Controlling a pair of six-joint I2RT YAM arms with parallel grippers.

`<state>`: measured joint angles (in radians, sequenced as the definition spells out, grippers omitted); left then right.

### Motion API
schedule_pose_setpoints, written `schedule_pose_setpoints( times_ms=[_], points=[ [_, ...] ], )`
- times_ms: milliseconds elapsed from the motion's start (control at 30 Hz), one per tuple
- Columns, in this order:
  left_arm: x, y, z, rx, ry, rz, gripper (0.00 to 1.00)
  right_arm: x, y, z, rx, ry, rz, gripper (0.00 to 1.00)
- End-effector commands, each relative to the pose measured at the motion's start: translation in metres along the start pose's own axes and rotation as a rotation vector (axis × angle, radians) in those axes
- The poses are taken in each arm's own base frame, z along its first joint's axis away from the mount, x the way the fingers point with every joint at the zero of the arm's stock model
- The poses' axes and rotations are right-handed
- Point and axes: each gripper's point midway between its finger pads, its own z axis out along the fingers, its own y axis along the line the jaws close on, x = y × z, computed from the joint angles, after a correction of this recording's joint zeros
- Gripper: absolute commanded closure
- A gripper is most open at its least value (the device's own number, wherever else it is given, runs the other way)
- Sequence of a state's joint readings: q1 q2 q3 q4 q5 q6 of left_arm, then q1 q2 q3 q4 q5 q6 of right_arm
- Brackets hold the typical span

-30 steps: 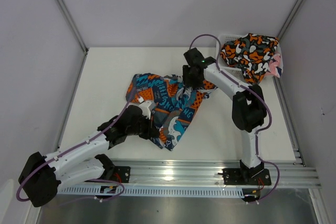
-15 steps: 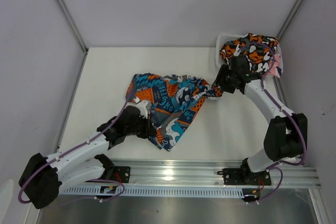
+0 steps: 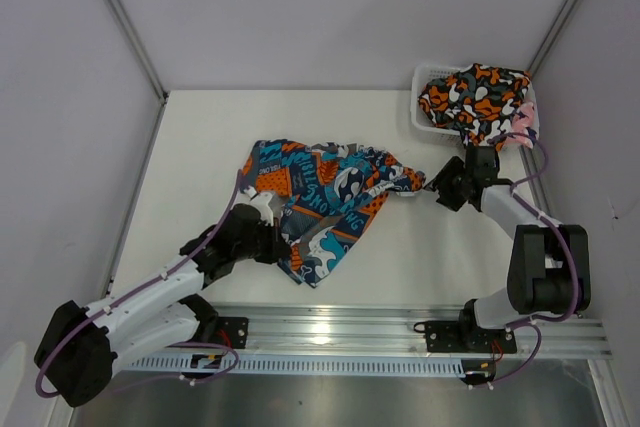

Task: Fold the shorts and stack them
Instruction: Flatten the shorts out

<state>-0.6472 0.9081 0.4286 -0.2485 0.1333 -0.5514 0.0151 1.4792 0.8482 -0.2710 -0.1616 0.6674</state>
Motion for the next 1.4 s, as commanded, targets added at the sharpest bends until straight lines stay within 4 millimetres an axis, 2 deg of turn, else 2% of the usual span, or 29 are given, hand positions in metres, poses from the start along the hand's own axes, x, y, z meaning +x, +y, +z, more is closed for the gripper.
schedule_pose_setpoints(
  times_ms=[0, 267, 467, 567, 633, 800, 867, 900, 967, 1000, 1100, 1133, 1200, 1233, 1267, 1333, 1367],
  points=[
    [-0.006, 0.001, -0.002, 0.000, -0.036, -0.025, 1.00, -0.022, 0.025, 0.006, -0.133, -0.101, 0.077, 0.45],
    [-0.006, 0.002, -0.001, -0.002, -0.037, -0.029, 1.00, -0.022, 0.027, 0.026, -0.198, -0.141, 0.193, 0.43],
    [-0.007, 0.002, -0.002, -0.001, -0.036, -0.028, 1.00, -0.033, 0.033, 0.047, -0.204, -0.160, 0.211, 0.43],
    [-0.007, 0.003, -0.002, -0.005, -0.039, -0.030, 1.00, -0.038, 0.044, 0.053, -0.216, -0.169, 0.199, 0.44],
    [-0.008, 0.004, -0.002, -0.007, -0.040, -0.031, 1.00, -0.036, 0.044, 0.062, -0.204, -0.160, 0.203, 0.47],
    [-0.008, 0.003, -0.001, -0.002, -0.034, -0.032, 1.00, -0.041, 0.066, 0.074, -0.244, -0.171, 0.203, 0.60],
    [-0.007, 0.002, -0.001, 0.007, -0.032, -0.031, 1.00, -0.042, 0.073, 0.076, -0.248, -0.182, 0.199, 0.70],
    [-0.008, 0.001, -0.001, 0.010, -0.034, -0.031, 1.00, -0.043, 0.081, 0.075, -0.265, -0.184, 0.198, 0.77],
    [-0.007, 0.001, -0.001, 0.012, -0.029, -0.028, 1.00, -0.043, 0.086, 0.075, -0.275, -0.187, 0.207, 0.95],
    [-0.008, 0.000, -0.002, 0.016, -0.032, -0.027, 1.00, -0.044, 0.088, 0.073, -0.282, -0.190, 0.209, 1.00],
    [-0.008, -0.004, -0.003, 0.033, -0.030, -0.023, 1.00, -0.050, 0.091, 0.056, -0.288, -0.224, 0.207, 1.00],
    [-0.010, -0.006, -0.005, 0.043, -0.036, -0.018, 1.00, -0.057, 0.095, 0.039, -0.299, -0.258, 0.195, 1.00],
    [-0.010, -0.013, -0.007, 0.078, -0.033, -0.012, 1.00, -0.059, 0.084, 0.024, -0.233, -0.280, 0.180, 1.00],
    [-0.013, -0.017, -0.009, 0.095, -0.040, -0.008, 1.00, -0.065, 0.085, 0.011, -0.219, -0.301, 0.152, 1.00],
    [-0.014, -0.022, -0.011, 0.117, -0.043, -0.005, 1.00, -0.065, 0.085, -0.012, -0.204, -0.305, 0.135, 1.00],
    [-0.017, -0.033, -0.017, 0.166, -0.038, 0.012, 1.00, -0.073, 0.076, -0.037, -0.132, -0.359, 0.114, 1.00],
    [-0.023, -0.041, -0.022, 0.192, -0.052, 0.026, 1.00, -0.075, 0.078, -0.066, -0.122, -0.386, 0.079, 1.00]
  ],
)
